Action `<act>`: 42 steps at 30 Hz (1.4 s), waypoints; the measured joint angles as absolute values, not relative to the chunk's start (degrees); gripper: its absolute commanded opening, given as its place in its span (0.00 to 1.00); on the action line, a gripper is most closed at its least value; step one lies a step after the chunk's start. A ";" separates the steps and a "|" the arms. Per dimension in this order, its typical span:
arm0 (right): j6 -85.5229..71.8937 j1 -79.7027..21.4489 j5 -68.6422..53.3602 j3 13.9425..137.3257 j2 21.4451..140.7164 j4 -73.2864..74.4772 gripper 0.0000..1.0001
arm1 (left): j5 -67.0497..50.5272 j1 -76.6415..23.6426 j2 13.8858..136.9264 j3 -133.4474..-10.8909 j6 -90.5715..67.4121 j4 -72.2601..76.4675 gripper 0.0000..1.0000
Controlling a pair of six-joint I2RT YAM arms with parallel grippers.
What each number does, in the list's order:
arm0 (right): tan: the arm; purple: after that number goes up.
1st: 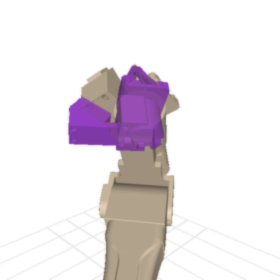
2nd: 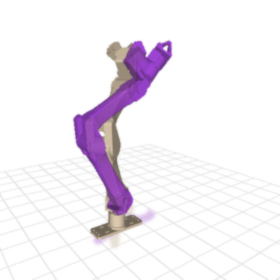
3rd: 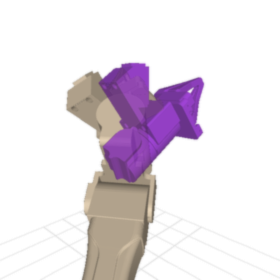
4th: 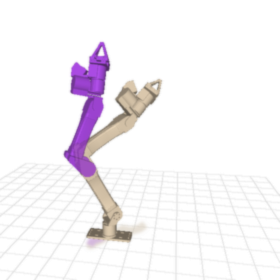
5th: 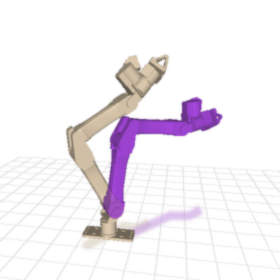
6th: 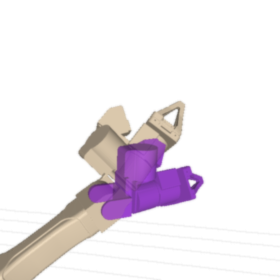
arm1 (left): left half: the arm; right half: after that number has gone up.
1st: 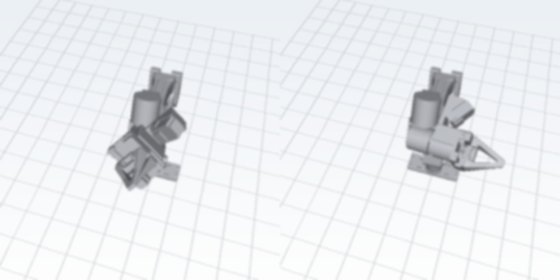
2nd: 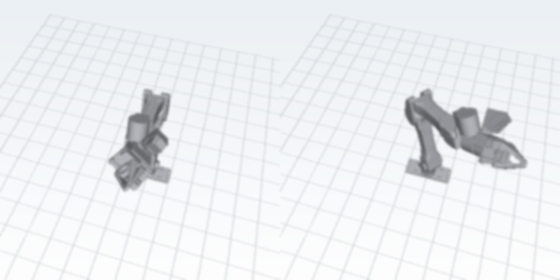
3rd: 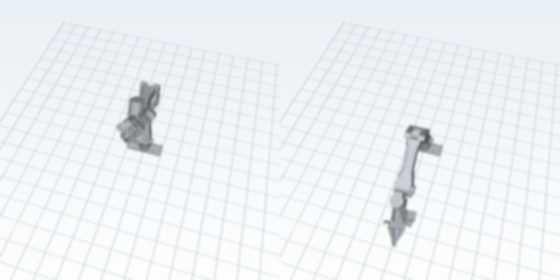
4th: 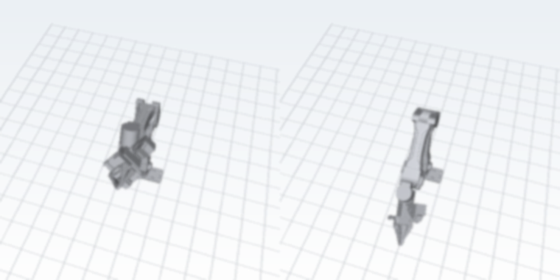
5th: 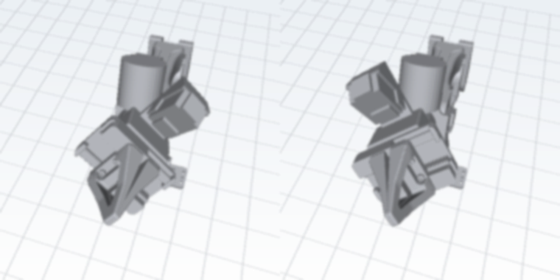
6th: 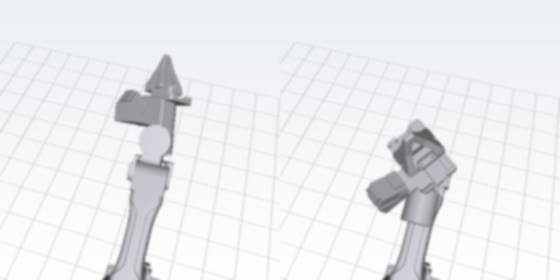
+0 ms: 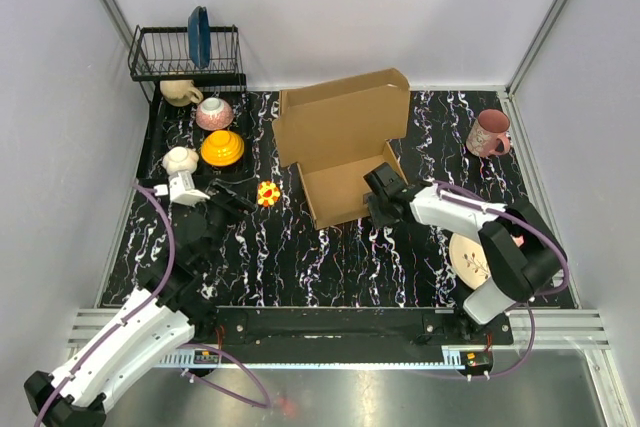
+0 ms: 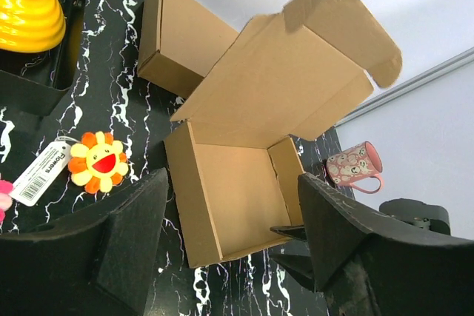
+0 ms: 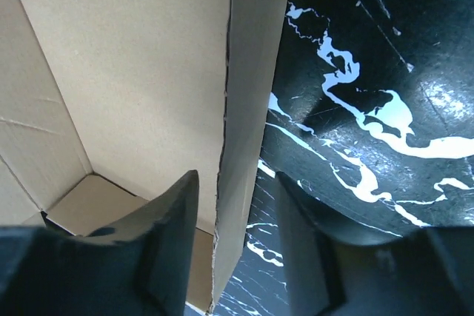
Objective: Fold the paper box
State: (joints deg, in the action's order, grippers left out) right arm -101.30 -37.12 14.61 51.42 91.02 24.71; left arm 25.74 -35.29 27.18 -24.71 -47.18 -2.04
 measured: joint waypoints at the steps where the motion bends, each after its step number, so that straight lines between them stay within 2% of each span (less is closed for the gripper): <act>1: -101.10 -37.12 14.83 51.40 90.85 24.75 0.57 | 25.82 -35.29 27.35 -24.71 -47.03 -2.07 0.74; 9: -94.78 -37.12 16.12 50.89 83.37 28.27 0.61 | 25.98 -35.29 30.57 -24.73 -45.84 -2.04 0.74; 14: -87.70 -37.26 17.37 50.61 74.81 32.86 0.61 | 27.00 -35.31 30.74 -25.23 -44.16 -2.90 0.78; 17: -82.19 -37.39 18.63 50.43 68.47 34.33 0.60 | 28.71 -35.31 31.29 -26.63 -43.11 -4.51 0.91; 19: -77.21 -37.47 19.49 50.46 65.43 34.70 0.60 | 30.28 -35.31 32.62 -28.14 -42.63 -5.45 0.95; 23: -65.10 -37.50 20.67 50.43 61.69 33.50 0.59 | 32.21 -35.03 39.86 -32.32 -41.34 -7.42 0.93; 27: -55.37 -37.50 21.37 49.58 58.39 29.23 0.58 | 31.24 -33.34 52.25 -36.91 -40.77 -7.88 0.89; 30: -50.04 -37.50 21.61 48.73 56.31 26.61 0.58 | 29.63 -31.79 59.75 -38.52 -41.01 -7.60 0.83; 37: -42.50 -37.50 20.29 45.06 50.96 23.03 0.58 | 21.63 -23.42 75.72 -43.97 -40.53 -5.78 0.77; 42: -40.27 -37.50 18.28 44.58 46.85 22.37 0.58 | 12.01 -17.72 76.95 -42.61 -40.29 -1.32 0.74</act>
State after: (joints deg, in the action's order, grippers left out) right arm -40.27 -37.50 18.28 44.58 46.85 22.37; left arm 12.01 -17.72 76.95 -42.61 -40.29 -1.32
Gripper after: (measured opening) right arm 0.583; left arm 0.764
